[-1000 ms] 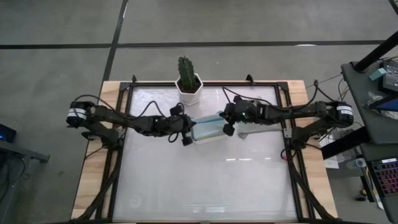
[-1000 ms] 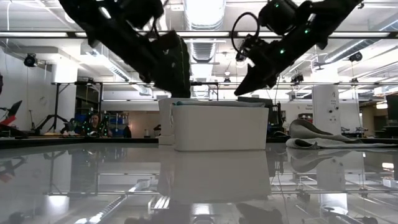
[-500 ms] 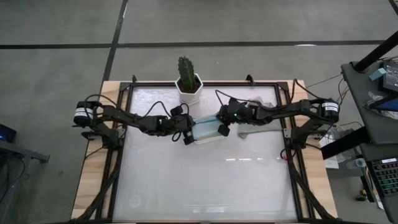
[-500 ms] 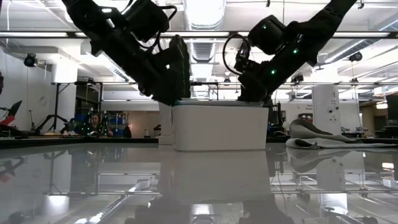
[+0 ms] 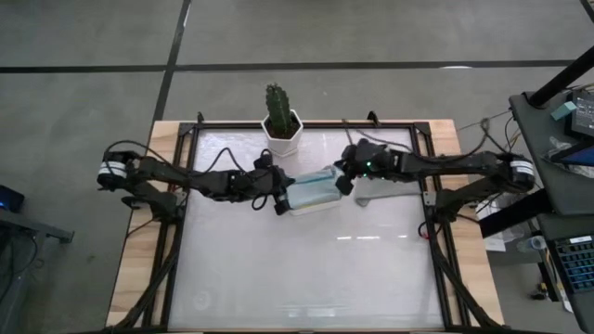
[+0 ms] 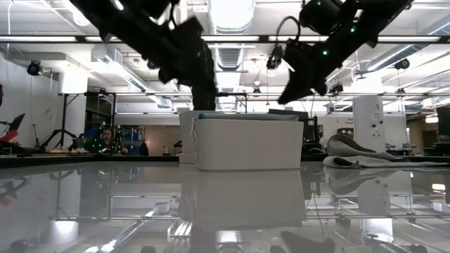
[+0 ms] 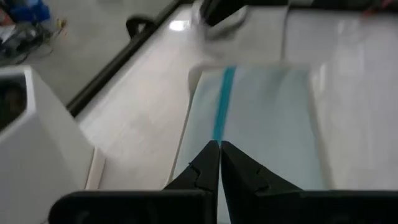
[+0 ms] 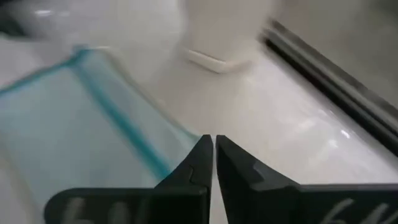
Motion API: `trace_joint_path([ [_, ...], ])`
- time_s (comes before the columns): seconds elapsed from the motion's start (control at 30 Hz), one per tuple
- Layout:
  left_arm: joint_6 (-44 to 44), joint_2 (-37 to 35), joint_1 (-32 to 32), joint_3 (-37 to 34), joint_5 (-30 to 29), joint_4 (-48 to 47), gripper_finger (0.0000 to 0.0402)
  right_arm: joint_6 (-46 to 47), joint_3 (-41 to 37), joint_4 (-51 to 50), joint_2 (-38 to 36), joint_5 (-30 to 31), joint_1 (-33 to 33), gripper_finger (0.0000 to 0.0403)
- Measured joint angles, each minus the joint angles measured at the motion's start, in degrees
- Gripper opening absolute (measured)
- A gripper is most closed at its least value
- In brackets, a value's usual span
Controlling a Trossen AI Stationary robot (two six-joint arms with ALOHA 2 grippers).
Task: Fold microfiber towels
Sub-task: Fold the gray towel
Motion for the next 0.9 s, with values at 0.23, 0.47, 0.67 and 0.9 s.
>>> trace_joint_path([
  [0.23, 1.1, -2.4, -3.7, 0.0, 0.0, 5.9, 0.0001, 9.7, 0.0, -16.6, -4.3, 8.1, -8.1, 0.0074],
  [0.47, 3.0, -2.3, -5.8, -0.1, 0.0, 8.7, 0.0001, 12.7, 0.0, -25.7, -1.8, 6.9, -23.1, 0.0167],
  [0.67, 2.7, -2.3, -6.0, -0.6, 0.0, 8.8, 0.0001, 5.0, 0.9, -27.4, 0.7, -7.7, -30.6, 0.0216],
  [0.9, 2.7, -2.3, -6.0, -0.8, 0.0, 8.8, 0.0001, 0.6, 1.8, -31.2, 0.9, -7.9, -30.9, 0.0226],
])
